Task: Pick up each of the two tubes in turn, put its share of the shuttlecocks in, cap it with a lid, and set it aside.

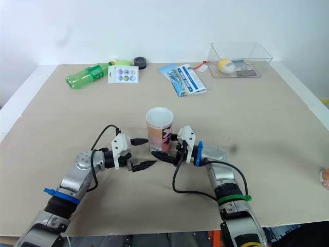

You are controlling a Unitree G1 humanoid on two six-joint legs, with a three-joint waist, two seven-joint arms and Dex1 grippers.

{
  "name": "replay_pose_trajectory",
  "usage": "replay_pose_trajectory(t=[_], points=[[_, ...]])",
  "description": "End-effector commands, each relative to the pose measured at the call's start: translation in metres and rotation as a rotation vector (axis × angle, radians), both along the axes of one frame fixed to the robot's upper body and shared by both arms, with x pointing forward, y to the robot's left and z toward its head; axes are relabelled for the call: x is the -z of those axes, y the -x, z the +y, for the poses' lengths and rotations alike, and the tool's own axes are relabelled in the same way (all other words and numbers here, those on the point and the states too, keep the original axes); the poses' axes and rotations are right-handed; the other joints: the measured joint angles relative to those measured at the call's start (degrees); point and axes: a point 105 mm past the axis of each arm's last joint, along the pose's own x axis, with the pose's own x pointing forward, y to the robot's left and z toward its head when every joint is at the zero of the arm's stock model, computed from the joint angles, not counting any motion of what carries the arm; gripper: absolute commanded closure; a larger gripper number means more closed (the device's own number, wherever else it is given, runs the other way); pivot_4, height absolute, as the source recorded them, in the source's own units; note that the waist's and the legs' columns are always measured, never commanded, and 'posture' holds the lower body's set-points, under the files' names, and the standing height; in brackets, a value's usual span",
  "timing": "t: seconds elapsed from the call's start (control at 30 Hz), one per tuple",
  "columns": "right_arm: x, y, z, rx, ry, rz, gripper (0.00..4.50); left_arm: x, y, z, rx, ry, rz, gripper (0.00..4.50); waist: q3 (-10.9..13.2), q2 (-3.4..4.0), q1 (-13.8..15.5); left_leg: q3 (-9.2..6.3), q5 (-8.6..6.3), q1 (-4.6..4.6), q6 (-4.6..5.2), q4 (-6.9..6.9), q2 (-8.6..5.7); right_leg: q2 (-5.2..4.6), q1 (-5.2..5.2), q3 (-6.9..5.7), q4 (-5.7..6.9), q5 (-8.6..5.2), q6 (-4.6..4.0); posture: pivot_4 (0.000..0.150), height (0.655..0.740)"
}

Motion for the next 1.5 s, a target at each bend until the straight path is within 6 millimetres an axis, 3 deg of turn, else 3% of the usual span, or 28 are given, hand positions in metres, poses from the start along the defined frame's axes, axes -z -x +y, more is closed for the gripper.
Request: replay_pose_trajectory(t=[0.03, 0.5, 1.0, 1.27, 1.37, 1.5], points=[[-0.007, 0.001, 0.015, -0.039, -0.012, -0.035, 0.02, -0.010, 0.002, -0.002, 0.021, 0.012, -0.035, 0.00, 0.0, 0.00, 0.0, 0.00, 0.00, 0.00, 0.00, 0.00, 0.00, 0.00, 0.00, 0.00, 0.00, 0.00, 0.00, 0.150, 0.7400], [0.007, -0.001, 0.024, -0.033, 0.019, -0.021, 0.02, -0.012, 0.000, -0.003, 0.017, 0.016, -0.042, 0.00, 0.0, -0.01, 0.0, 0.00, 0.00, 0.05, 0.00, 0.00, 0.03, 0.02, 0.03, 0.00, 0.00, 0.02, -0.02, 0.150, 0.7400], [0.012, -0.003, 0.015, -0.027, 0.060, -0.032, 0.02, -0.036, 0.013, 0.033, -0.041, 0.091, -0.091, 0.00, 0.0, -0.02, -0.2, 0.03, 0.01, 0.18, 0.00, 0.02, 0.09, 0.05, 0.15, 0.02, 0.00, -0.07, -0.30, 0.150, 0.7400], [0.012, -0.007, 0.010, -0.023, 0.078, -0.036, 0.02, -0.030, 0.020, 0.037, -0.047, 0.073, -0.068, 0.00, 0.0, -0.02, -0.2, 0.03, 0.01, 0.21, 0.00, 0.04, 0.09, 0.05, 0.17, 0.01, 0.00, -0.07, -0.32, 0.150, 0.7400], [0.011, -0.008, 0.010, -0.018, 0.070, -0.038, 0.64, -0.027, 0.020, 0.037, -0.047, 0.062, -0.063, 0.00, 0.0, -0.02, -0.2, 0.03, 0.01, 0.22, 0.00, 0.04, 0.09, 0.05, 0.17, 0.01, 0.00, -0.06, -0.33, 0.150, 0.7400], [0.011, -0.008, 0.010, -0.011, 0.077, -0.052, 0.64, -0.026, 0.020, 0.036, -0.046, 0.053, -0.063, 0.00, 0.0, -0.02, -0.1, 0.03, 0.01, 0.21, 0.00, 0.03, 0.09, 0.05, 0.17, 0.01, 0.00, -0.07, -0.34, 0.150, 0.7400]])
